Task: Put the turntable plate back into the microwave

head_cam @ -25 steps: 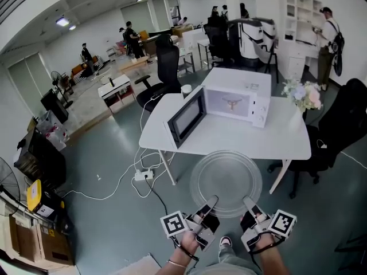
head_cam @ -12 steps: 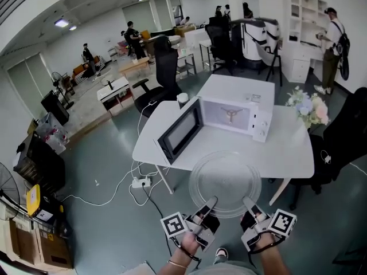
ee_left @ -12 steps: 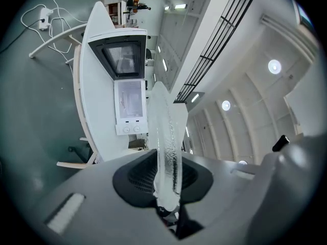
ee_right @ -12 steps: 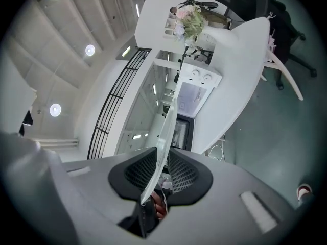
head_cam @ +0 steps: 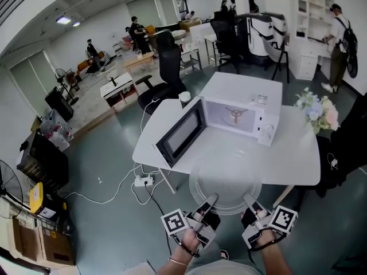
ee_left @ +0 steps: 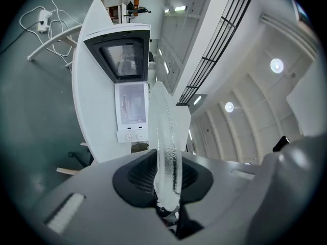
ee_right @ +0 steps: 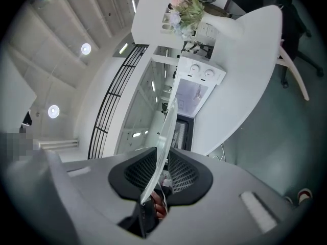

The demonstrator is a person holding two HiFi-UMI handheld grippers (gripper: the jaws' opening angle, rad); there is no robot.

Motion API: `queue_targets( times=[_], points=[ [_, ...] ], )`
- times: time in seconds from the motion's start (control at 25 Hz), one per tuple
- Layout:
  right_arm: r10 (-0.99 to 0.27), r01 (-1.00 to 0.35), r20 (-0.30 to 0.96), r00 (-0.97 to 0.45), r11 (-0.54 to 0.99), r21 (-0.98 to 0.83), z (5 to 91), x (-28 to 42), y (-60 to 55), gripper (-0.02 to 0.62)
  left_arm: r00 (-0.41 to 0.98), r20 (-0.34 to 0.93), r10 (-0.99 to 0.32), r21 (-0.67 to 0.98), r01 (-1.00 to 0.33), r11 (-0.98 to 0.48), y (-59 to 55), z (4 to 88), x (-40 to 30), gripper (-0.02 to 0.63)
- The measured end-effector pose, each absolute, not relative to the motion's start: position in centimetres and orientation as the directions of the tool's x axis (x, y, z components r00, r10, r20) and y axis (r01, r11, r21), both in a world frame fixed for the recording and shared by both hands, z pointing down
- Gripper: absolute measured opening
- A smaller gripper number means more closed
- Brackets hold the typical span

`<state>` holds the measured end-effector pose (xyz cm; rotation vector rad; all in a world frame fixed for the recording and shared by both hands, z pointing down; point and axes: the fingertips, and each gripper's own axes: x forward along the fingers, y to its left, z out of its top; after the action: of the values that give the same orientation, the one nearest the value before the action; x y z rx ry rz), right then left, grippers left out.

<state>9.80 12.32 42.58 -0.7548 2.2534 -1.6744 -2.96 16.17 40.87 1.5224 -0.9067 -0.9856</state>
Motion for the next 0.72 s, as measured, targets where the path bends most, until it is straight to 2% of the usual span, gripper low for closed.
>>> queue_targets(
  times=[0.72],
  points=[
    [-0.545, -0.292, 0.144, -0.826, 0.196, -0.936, 42.5, 4.7, -0.1, 0.069, 0.405, -0.142, -0.903, 0.987, -0.005, -0.158, 3.1, 41.4, -7.8, 0.044]
  ],
)
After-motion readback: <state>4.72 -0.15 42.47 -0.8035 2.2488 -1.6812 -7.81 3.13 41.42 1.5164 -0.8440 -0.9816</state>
